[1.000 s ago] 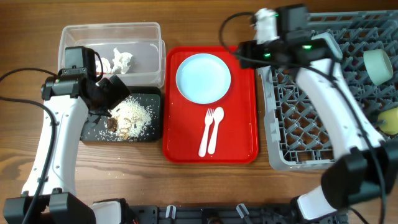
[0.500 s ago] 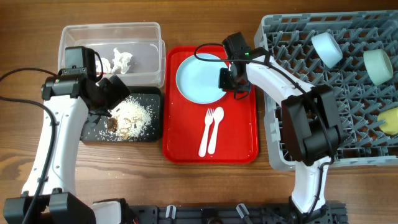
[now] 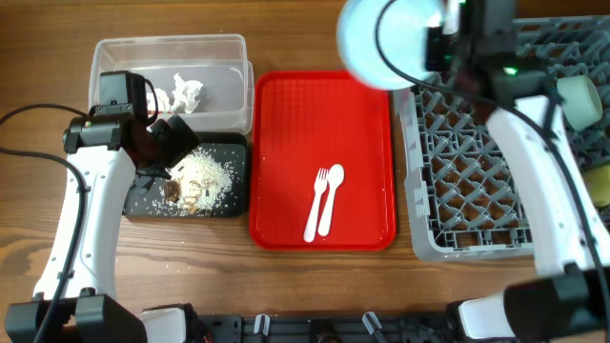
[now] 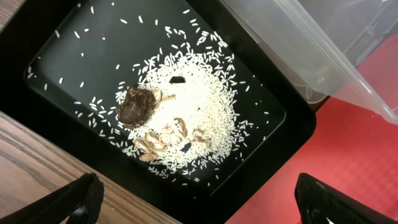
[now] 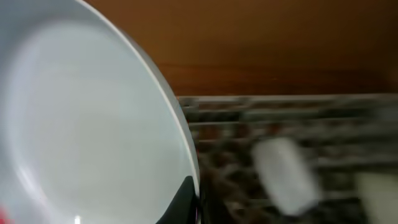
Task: Sort waste into correct bins and load items into the dishwasher rack
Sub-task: 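Carry the plate into the grey rack and release it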
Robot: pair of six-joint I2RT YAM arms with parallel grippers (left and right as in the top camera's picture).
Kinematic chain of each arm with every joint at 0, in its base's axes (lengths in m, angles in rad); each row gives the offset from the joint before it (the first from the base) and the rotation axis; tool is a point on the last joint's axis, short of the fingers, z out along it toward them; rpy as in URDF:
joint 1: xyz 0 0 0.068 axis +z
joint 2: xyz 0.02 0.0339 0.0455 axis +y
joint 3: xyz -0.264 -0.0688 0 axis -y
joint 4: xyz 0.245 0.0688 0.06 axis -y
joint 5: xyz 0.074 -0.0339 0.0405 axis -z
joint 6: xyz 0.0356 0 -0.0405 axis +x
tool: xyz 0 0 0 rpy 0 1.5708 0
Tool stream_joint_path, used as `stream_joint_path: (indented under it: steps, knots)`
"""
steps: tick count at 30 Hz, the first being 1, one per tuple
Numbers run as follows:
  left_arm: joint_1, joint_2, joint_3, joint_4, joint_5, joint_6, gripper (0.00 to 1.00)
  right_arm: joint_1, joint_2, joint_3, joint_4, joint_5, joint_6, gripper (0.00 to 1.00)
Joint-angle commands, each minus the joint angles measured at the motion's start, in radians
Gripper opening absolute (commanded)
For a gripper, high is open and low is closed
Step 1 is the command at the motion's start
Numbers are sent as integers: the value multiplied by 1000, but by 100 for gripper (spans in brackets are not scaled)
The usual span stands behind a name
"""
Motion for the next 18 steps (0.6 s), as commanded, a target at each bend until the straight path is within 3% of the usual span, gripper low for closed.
stream_joint_path:
  steps: [1,3,7,17,18]
  knots:
    - [5,-13,-2,8,9,-10,100,-2,19,0,-2,584,-110,4]
    - [5,-13,-2,11,9,-10,100,-2,45,0,2,736,-97,4]
    - [5,-13,-2,10,9,-10,100,-2,129,-2,-27,846,-10,4]
    - [5,-13,-3,10,9,-10,100,13,193,-48,-111,493,177,5]
    - [5,-13,-2,11,9,-10,100,18,193,-48,-121,484,179,13]
